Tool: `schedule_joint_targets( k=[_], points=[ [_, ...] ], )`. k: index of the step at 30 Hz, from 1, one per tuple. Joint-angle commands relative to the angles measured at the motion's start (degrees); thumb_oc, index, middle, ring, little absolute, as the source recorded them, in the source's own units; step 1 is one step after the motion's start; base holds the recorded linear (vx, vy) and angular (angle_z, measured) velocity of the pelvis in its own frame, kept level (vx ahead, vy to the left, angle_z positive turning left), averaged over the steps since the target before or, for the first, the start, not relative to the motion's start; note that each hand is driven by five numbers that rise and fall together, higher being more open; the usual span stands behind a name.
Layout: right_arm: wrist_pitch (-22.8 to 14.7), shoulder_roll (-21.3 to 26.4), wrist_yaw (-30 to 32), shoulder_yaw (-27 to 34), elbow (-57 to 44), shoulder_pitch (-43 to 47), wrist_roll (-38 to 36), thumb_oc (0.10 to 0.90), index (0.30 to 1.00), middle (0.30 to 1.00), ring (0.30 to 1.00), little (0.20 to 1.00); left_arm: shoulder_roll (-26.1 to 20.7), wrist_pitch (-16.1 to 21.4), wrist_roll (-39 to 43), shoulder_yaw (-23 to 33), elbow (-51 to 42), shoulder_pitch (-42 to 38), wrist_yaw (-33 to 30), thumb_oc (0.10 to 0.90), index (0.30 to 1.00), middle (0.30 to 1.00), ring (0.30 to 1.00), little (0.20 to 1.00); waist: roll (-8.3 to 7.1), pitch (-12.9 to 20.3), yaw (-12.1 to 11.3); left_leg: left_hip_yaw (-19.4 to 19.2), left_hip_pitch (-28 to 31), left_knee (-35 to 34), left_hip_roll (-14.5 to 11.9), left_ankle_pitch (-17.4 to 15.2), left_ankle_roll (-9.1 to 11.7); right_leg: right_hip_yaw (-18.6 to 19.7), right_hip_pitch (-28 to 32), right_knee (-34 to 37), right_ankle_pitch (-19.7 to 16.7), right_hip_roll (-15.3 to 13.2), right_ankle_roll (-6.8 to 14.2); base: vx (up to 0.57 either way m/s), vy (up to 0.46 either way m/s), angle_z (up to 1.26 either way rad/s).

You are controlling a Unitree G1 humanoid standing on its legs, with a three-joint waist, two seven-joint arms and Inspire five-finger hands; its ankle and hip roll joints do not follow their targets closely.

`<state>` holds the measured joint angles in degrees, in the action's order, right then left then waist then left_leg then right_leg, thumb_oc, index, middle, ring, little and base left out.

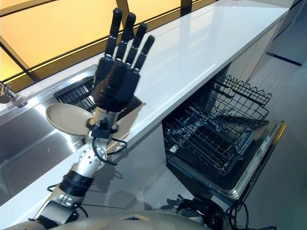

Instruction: Pick up plates and place into dishwasher.

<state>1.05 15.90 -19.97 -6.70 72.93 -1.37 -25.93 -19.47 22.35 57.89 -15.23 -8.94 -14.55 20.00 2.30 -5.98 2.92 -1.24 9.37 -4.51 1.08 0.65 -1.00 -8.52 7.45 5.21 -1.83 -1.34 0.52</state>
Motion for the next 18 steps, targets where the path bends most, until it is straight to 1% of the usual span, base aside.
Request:
schedule_joint_targets(
  k=[1,2,3,4,5,6,7,8,10,11,12,13,14,16,18],
  points=[
    [1.11,-1.24,-1.31,-1.3,1.83,-0.13,-1.64,0.8,0.9,0.9,0.9,0.9,-3.94,7.73,-25.23,7.96,-9.19,-2.88,-14.06,0.8,0.9,0.9,0.9,0.9,-0.52,-0.04,-2.66,1.03,-3.41,8.39,3.69,-8.65,-0.68,0.29,0.19,-6.01,9.33,3.78,-0.36,-0.03,-0.012,0.13],
    [1.11,-1.15,-1.35,-1.24,1.87,-0.14,-1.79,0.8,0.9,0.9,0.9,0.9,-4.61,7.59,-26.62,8.73,-9.51,-2.73,-15.55,0.8,0.9,0.9,0.9,0.9,-0.56,-0.06,-2.81,1.15,-3.39,8.25,3.68,-8.61,-0.73,0.16,0.21,-6.1,9.4,3.79,-0.38,-0.02,-0.011,0.1],
    [1.02,-0.94,-1.61,-1.06,1.96,-0.17,-2.08,0.8,0.9,0.9,0.9,0.9,-6.03,7.53,-33.25,10.3,-9.88,-2.44,-19.57,0.8,0.9,0.9,0.9,0.9,-0.62,-0.05,-3.14,1.31,-3.23,7.75,3.61,-8.45,-0.86,-0.1,0.24,-6.27,9.55,3.83,-0.4,-0.01,-0.009,0.06],
    [0.8,-0.8,-2.1,-0.54,2.23,-0.23,-2.6,0.8,0.9,0.9,0.9,0.9,-8.94,5.76,-42.6,13.93,-10.77,-1.9,-24.09,0.8,0.9,0.9,0.9,0.9,-0.57,0.21,-3.74,1.47,-2.74,5.95,3.3,-7.62,-0.93,-0.67,0.16,-6.66,9.9,3.98,-0.37,0.0,-0.008,0.06],
    [0.74,-0.75,-2.23,-0.41,2.22,-0.29,-2.87,0.8,0.9,0.9,0.9,0.9,-10.33,4.04,-45.9,15.3,-10.98,-1.77,-25.58,0.8,0.9,0.9,0.9,0.9,-0.47,0.38,-3.95,1.51,-2.56,5.05,3.15,-7.15,-0.89,-0.89,0.11,-6.76,10.03,4.07,-0.35,0.0,-0.005,0.1],
    [0.7,-0.76,-2.27,-0.42,2.22,-0.3,-2.96,0.8,0.9,0.9,0.9,0.9,-10.69,3.29,-47.28,15.63,-11.1,-1.69,-26.19,0.8,0.9,0.9,0.9,0.9,-0.48,0.43,-3.96,1.55,-2.44,4.64,3.12,-6.93,-0.87,-0.97,0.1,-6.81,10.1,4.08,-0.34,0.01,0.001,0.14],
    [0.63,-0.8,-2.23,0.11,1.6,-0.74,-3.46,0.8,0.9,0.9,0.9,0.9,-14.85,-0.96,-56.07,18.15,-10.17,-1.53,-28.82,0.8,0.9,0.9,0.9,0.9,-0.15,0.87,-4.26,1.8,-2.0,1.72,2.72,-5.3,-0.52,-1.64,0.06,-6.87,10.4,4.27,-0.18,0.02,0.005,0.2],
    [0.7,-0.74,-2.01,0.39,1.14,-0.97,-3.65,0.8,0.9,0.9,0.9,0.9,-17.09,-3.3,-60.69,19.27,-9.27,-1.59,-28.79,0.8,0.9,0.9,0.9,0.9,0.04,1.0,-4.33,1.77,-1.88,0.54,2.53,-4.54,-0.22,-1.96,0.07,-6.81,10.51,4.36,-0.09,0.02,0.01,0.18],
    [1.04,-0.68,-1.37,0.83,0.69,-0.96,-3.7,0.8,0.9,0.9,0.9,0.9,-20.85,-5.56,-64.83,20.85,-7.88,-1.84,-29.59,0.8,0.9,0.9,0.9,0.9,0.29,1.12,-4.37,1.71,-1.88,0.04,2.4,-4.16,0.09,-2.33,0.03,-6.82,10.66,4.31,0.03,0.01,0.02,0.11],
    [1.35,-0.65,-1.07,1.02,0.46,-0.94,-3.6,0.8,0.9,0.9,0.9,0.9,-23.09,-7.45,-68.86,21.94,-7.13,-1.87,-30.6,0.8,0.9,0.9,0.9,0.9,0.37,1.17,-4.39,1.7,-1.92,0.17,2.45,-4.2,0.13,-2.45,-0.07,-6.91,10.73,4.21,0.08,0.01,0.034,0.12],
    [1.6,-0.57,-1.0,1.07,0.28,-0.88,-3.37,0.8,0.9,0.9,0.9,0.9,-24.57,-7.96,-70.25,22.81,-6.42,-1.81,-31.54,0.8,0.9,0.9,0.9,0.9,0.38,1.18,-4.38,1.61,-1.95,0.47,2.53,-4.41,0.08,-2.48,-0.14,-7.0,10.8,4.09,0.08,0.01,0.051,0.12],
    [2.08,-0.22,-1.32,1.14,-0.07,-0.9,-2.79,0.8,0.9,0.9,0.9,0.9,-27.93,-9.29,-72.2,24.88,-4.59,-1.45,-32.38,0.8,0.9,0.9,0.9,0.9,0.53,1.2,-4.43,1.34,-2.11,1.28,2.65,-4.89,-0.04,-2.47,-0.26,-7.09,10.84,3.87,0.06,0.01,0.052,0.08],
    [2.47,-0.04,-1.58,1.2,-0.45,-0.95,-2.29,0.8,0.9,0.9,0.9,0.9,-30.13,-10.47,-74.23,26.27,-3.17,-0.9,-33.68,0.8,0.9,0.9,0.9,0.9,0.56,1.18,-4.44,1.1,-2.37,2.31,2.83,-5.41,-0.15,-2.39,-0.37,-7.22,10.82,3.67,0.07,0.0,0.062,0.01],
    [3.96,0.14,-1.09,0.64,-2.63,-1.28,-2.01,0.8,0.9,0.9,0.9,0.9,-36.18,-11.36,-75.97,29.99,1.78,1.38,-37.61,0.8,0.9,0.9,0.9,0.9,0.8,0.97,-4.45,0.42,-2.95,4.37,3.12,-6.35,-0.64,-1.94,-0.52,-7.49,10.66,3.29,0.09,0.01,0.055,-0.06],
    [4.62,0.12,-0.38,0.32,-3.95,-1.75,-1.85,0.8,0.9,0.9,0.9,0.9,-40.1,-13.01,-77.32,32.73,4.89,3.09,-40.12,0.8,0.9,0.9,0.9,0.9,1.11,0.96,-4.47,0.01,-2.91,4.19,3.13,-6.29,-0.86,-1.73,-0.51,-7.33,10.44,3.25,0.23,0.02,0.044,-0.07]
  ],
)
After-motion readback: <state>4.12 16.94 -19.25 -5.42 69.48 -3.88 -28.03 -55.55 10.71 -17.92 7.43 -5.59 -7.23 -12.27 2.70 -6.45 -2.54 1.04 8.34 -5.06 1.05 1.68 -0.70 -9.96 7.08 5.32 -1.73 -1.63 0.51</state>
